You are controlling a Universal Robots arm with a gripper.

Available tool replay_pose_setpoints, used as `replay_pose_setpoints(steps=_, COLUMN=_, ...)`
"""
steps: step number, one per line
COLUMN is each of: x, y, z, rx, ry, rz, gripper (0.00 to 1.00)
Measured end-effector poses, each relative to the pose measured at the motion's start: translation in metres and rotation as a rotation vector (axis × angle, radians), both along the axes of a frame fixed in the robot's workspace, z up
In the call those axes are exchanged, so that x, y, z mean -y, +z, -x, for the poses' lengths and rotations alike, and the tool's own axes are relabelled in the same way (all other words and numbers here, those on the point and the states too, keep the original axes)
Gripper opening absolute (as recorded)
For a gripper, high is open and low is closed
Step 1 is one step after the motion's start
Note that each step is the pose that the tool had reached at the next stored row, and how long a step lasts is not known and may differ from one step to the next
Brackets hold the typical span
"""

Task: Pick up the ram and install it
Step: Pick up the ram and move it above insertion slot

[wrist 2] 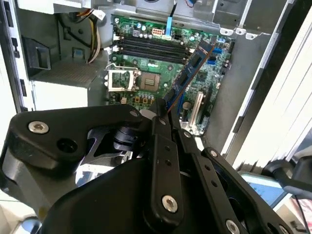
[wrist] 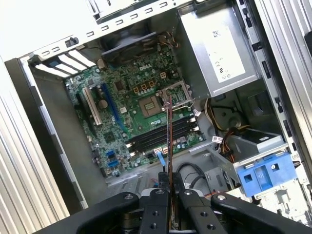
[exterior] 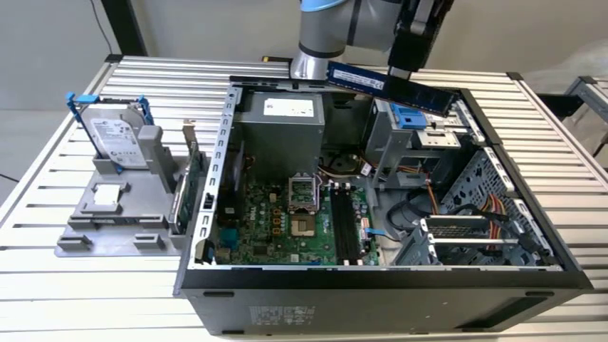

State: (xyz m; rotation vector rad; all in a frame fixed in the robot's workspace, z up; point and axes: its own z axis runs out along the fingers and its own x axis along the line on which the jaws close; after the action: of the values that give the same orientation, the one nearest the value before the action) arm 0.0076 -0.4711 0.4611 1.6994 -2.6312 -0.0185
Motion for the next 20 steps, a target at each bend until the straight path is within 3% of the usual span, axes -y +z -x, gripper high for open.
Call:
replay_pose_setpoints(steps=7, x=0.0000, y=0.0000, z=0.0000, rx=0.0000, ry=-0.061, rz=0.0000, gripper=0.00)
replay_pose_setpoints(steps=20, x=0.0000, y=0.0000, z=-0.0006, rx=0.0000, ry=-0.067, rz=0.0000, gripper=0.00)
